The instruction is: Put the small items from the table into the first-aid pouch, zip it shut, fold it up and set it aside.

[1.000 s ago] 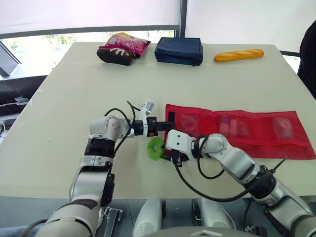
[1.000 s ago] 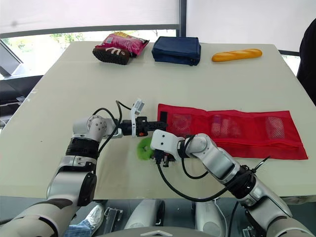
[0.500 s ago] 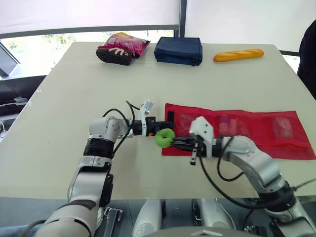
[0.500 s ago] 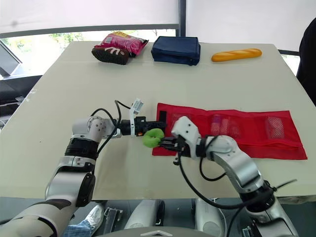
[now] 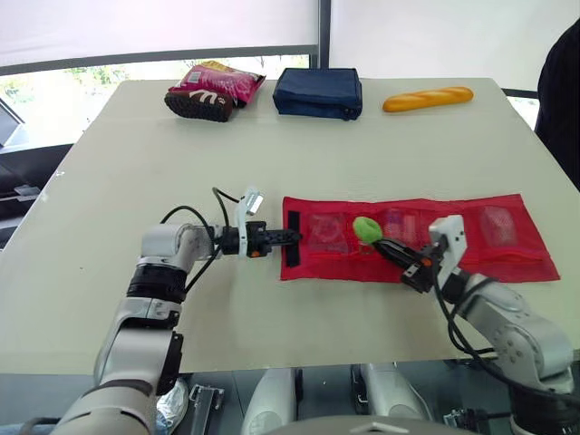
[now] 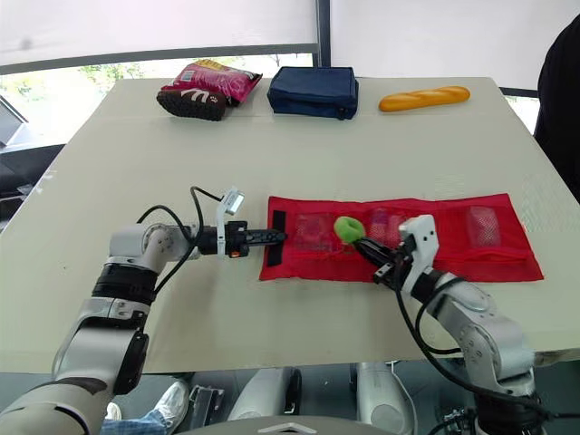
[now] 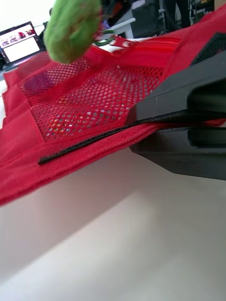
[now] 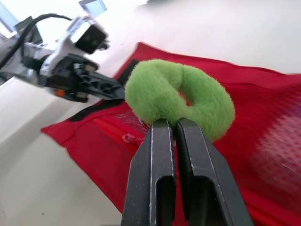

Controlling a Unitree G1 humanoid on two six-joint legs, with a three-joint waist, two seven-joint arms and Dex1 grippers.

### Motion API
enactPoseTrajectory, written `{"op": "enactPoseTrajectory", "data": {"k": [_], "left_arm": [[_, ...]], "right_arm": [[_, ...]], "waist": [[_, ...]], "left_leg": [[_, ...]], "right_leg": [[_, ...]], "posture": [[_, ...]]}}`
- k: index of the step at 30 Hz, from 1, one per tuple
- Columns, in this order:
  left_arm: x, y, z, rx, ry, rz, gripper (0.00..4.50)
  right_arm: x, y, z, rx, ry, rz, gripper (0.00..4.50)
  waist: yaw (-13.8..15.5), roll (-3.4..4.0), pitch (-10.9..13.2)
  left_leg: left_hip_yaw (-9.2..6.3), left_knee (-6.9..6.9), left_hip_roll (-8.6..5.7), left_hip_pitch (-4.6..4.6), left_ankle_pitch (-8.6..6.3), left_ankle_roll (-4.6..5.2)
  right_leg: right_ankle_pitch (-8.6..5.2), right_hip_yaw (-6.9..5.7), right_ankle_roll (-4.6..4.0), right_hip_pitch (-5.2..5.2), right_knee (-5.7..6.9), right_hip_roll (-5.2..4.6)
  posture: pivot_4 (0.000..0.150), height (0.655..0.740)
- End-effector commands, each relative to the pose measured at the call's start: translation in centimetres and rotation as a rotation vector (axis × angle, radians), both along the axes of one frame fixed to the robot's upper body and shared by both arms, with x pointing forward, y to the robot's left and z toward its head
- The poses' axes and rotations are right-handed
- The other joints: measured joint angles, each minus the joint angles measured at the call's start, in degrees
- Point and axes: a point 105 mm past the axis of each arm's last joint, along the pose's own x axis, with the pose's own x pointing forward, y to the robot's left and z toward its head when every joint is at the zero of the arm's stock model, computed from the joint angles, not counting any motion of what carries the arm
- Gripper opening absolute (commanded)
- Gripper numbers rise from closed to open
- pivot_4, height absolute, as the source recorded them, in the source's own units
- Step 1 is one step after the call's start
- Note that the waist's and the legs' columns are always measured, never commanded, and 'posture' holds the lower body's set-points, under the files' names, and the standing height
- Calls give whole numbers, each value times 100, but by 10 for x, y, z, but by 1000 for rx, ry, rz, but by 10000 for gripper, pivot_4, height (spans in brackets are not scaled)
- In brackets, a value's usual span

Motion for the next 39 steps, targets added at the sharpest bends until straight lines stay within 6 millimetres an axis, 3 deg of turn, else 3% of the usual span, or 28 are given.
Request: {"op": "enactPoseTrajectory", "data": {"k": [1, 5, 13, 19, 21, 24, 29, 32, 36, 37, 39], "left_arm": [[0, 18, 2, 45, -26, 25, 0], [-2, 28, 8, 57, -52, 18, 0], [-4, 50, 14, 105, -82, 22, 0], [1, 75, 16, 184, -120, 64, 0], [2, 80, 16, 206, -138, 58, 0], [7, 93, 16, 251, -153, 97, 0], [18, 107, 23, 275, -187, 171, 0], [23, 113, 27, 295, -210, 196, 0], [26, 121, 28, 327, -227, 209, 0], [28, 124, 28, 343, -235, 221, 6990], [32, 130, 29, 355, -247, 255, 14339]], "right_arm": [[-5, -18, 14, 7, -53, -78, 528], [-8, -50, 10, -7, -39, -192, 528], [-16, -145, 10, -64, -32, -503, 528], [-21, -252, -6, -162, 79, -1007, 528], [-23, -266, -10, -172, 97, -1094, 528], [-19, -266, -10, -181, 78, -1114, 528], [-11, -240, -8, -175, 43, -975, 528], [-12, -223, 0, -104, 19, -872, 9770], [-17, -196, 2, -37, 37, -705, 27936], [-19, -186, 1, -19, 49, -652, 34364], [-20, -170, -2, 15, 72, -583, 43182]], "waist": [[7, 0, 0], [11, 0, 1], [23, -1, 2], [18, -1, 3], [14, -3, 5], [26, 0, 5], [14, -1, 5], [5, -1, 5], [1, -1, 5], [3, -1, 6], [14, -1, 5]], "left_leg": [[-1, 0, 0, 0, 0, 0], [1, 0, 1, -1, 0, 0], [10, -1, 0, -4, -1, 2], [22, -1, -2, -1, -1, 3], [23, -3, 0, -1, -2, 3], [28, -5, 1, -4, -1, 3], [27, -5, 1, -7, -2, 3], [25, -5, 1, -6, -2, 5], [22, -8, 7, -3, -3, 5], [23, -8, 9, -3, -3, 5], [23, -8, 9, -3, -2, 5]], "right_leg": [[-1, 0, 2, 0, 0, 0], [-11, 0, 19, 0, 0, -1], [-12, 2, 20, -1, -6, -3], [-12, 10, 21, -1, -6, -2], [-13, 8, 20, -1, -6, 1], [-13, 6, 18, -5, -3, 2], [-12, 10, 20, -7, -6, 4], [-12, 15, 21, -8, -5, 4], [-12, 15, 20, -10, -4, 11], [-13, 14, 20, -10, -3, 12], [-13, 11, 21, -9, -2, 12]], "posture": [[1500, 7400], [1500, 7400], [1500, 7400], [1500, 7400], [1500, 7400], [1500, 7400], [1500, 7400], [1500, 7400], [1500, 7400], [1500, 7400], [1500, 7400]]}}
